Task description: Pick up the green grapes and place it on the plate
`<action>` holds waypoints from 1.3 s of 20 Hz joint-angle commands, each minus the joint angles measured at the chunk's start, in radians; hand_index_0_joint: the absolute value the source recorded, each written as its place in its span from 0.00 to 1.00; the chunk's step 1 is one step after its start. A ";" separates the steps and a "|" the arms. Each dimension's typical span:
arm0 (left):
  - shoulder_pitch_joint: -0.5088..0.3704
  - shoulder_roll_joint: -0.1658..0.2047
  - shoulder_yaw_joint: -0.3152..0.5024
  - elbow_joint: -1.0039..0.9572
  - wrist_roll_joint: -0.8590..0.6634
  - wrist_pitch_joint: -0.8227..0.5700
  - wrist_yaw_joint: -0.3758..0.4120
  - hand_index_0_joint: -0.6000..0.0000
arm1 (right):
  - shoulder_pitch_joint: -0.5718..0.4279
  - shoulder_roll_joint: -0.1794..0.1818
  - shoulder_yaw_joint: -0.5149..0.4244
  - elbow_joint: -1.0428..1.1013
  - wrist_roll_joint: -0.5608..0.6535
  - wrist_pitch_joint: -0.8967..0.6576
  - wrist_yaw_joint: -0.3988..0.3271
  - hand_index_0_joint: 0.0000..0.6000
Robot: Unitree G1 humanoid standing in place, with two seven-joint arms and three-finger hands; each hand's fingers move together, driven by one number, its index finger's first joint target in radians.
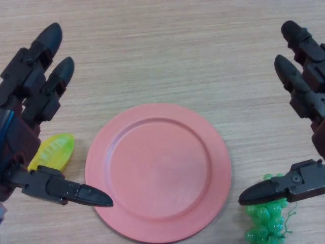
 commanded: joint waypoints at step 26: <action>-0.011 0.027 0.022 0.071 0.092 -0.237 -0.030 1.00 | 0.253 0.021 -0.060 0.335 -0.528 -0.522 0.168 0.00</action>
